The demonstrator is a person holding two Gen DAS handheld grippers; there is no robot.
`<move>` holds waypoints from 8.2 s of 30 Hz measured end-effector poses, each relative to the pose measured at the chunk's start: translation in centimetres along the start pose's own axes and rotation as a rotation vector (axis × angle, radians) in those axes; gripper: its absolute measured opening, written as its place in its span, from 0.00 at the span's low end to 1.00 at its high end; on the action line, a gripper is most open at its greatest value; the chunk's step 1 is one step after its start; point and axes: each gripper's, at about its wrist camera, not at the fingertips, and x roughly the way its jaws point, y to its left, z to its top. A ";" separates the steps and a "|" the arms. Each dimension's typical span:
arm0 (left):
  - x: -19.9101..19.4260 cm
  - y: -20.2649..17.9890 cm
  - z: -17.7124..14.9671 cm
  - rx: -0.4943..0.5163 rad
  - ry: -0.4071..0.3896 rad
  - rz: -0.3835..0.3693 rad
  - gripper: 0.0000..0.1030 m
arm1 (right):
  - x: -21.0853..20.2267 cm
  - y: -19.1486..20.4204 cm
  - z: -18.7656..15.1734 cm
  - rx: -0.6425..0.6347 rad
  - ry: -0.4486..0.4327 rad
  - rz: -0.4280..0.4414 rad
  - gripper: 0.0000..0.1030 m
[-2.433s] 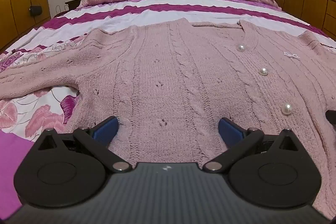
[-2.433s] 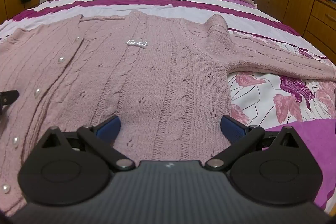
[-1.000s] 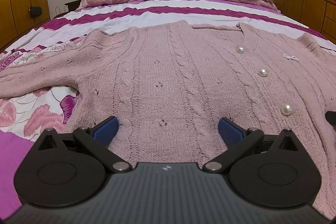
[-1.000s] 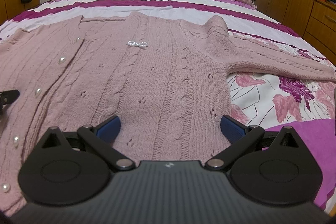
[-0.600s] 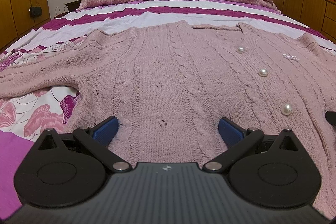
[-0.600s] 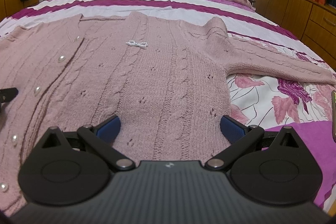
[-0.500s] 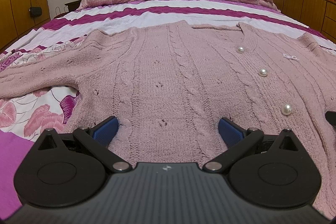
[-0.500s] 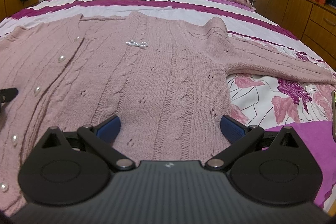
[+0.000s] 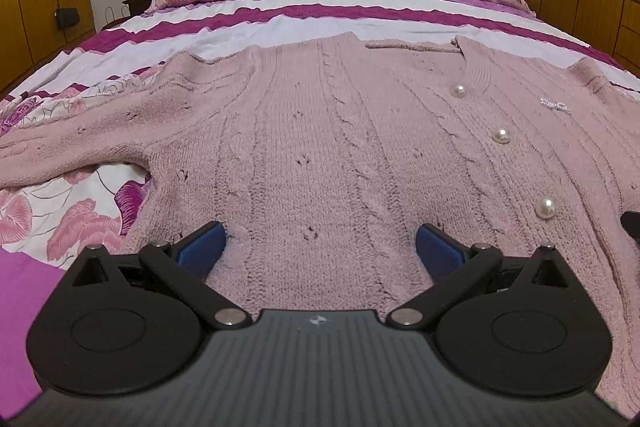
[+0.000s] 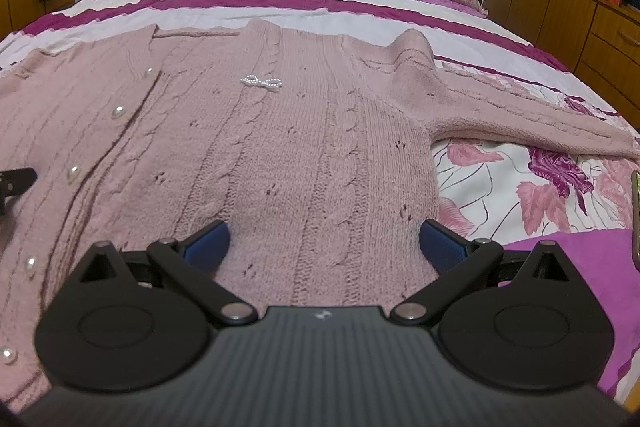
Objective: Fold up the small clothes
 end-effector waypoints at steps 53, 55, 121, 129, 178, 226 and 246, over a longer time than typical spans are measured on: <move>1.5 -2.0 4.1 -0.029 0.190 0.047 1.00 | 8.9 -25.5 4.7 0.663 -0.077 -0.048 0.96; 1.8 -2.1 4.2 -0.033 0.197 0.054 1.00 | 9.2 -25.6 4.9 0.672 -0.099 -0.037 0.84; -0.8 0.1 4.2 -0.075 0.155 0.060 1.00 | 5.0 -22.7 7.9 0.749 -0.181 0.132 0.51; -1.0 0.3 4.2 -0.071 0.152 0.065 1.00 | 6.4 -24.9 8.0 0.862 -0.154 -0.014 0.09; -3.3 8.6 3.7 -0.096 0.056 0.118 1.00 | 6.4 9.7 10.3 0.222 -0.022 0.445 0.35; -0.1 -21.8 5.9 0.629 -0.092 -0.285 0.85 | -0.9 -10.0 3.1 0.672 -0.154 0.267 0.38; 0.5 -25.2 4.5 0.769 -0.225 -0.270 0.44 | -1.2 -11.0 2.4 0.700 -0.165 0.268 0.38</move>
